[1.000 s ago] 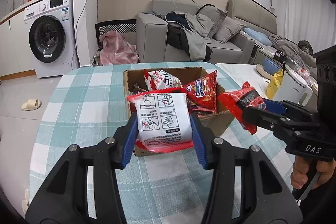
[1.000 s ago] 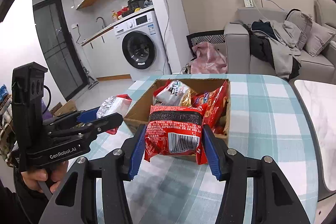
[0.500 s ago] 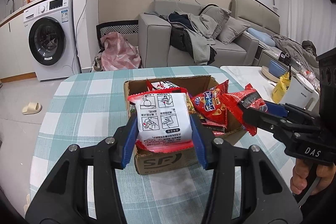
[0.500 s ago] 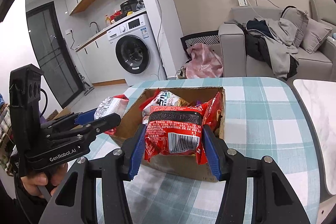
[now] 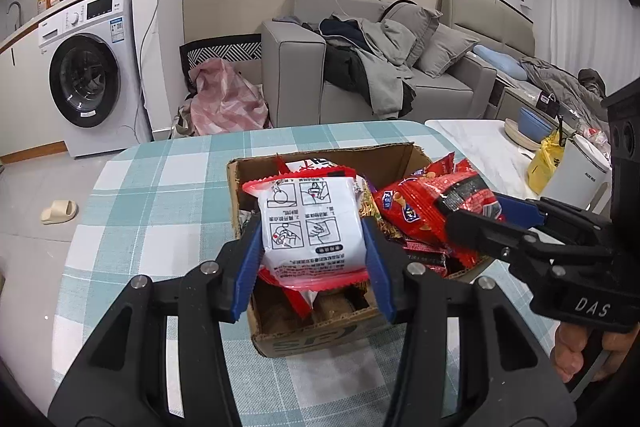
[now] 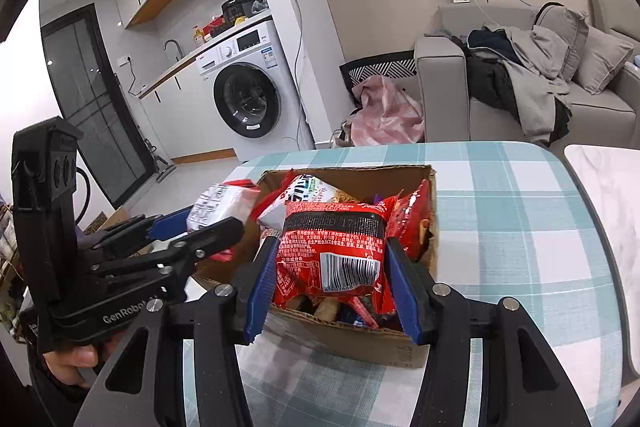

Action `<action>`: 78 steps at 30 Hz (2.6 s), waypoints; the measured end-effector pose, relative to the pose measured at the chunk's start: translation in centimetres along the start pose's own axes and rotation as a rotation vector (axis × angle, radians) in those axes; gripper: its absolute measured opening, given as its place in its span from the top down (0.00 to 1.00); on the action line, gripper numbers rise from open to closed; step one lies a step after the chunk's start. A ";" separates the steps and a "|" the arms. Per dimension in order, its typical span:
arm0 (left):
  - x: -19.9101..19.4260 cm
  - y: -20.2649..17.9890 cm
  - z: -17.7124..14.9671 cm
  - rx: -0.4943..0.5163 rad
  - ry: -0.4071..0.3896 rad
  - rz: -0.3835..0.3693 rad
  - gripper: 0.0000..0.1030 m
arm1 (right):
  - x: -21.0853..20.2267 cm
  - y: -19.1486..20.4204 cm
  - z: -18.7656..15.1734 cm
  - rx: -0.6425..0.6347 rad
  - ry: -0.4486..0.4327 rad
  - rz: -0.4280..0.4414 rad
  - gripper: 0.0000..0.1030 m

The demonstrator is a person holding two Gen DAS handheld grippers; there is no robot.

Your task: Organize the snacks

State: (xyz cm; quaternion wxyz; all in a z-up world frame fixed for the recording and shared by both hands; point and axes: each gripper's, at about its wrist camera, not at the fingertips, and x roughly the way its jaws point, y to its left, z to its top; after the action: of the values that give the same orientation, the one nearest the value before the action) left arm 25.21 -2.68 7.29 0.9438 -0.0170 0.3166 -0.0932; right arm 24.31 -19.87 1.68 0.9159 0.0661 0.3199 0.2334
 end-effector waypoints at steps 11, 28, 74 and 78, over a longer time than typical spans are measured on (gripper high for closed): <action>2.5 -0.2 -0.5 0.013 0.010 0.005 0.56 | 1.3 -0.9 -0.4 0.000 0.031 -0.022 0.49; 4.0 -0.3 -1.7 -0.005 0.054 -0.029 0.49 | 0.9 -1.5 -0.7 0.013 0.000 -0.014 0.36; -5.3 1.5 -10.9 -0.035 -0.242 0.069 0.01 | -4.6 -1.4 -9.8 -0.143 -0.268 -0.029 0.00; -5.0 1.4 -11.0 -0.039 -0.237 0.069 0.01 | -4.7 -1.6 -9.9 -0.140 -0.276 -0.030 0.00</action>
State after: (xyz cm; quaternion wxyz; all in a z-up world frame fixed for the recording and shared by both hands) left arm 14.94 -0.09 1.32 0.9767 -0.0352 0.2052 -0.0520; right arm 15.57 -23.75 -3.96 0.9569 0.0286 0.1751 0.2300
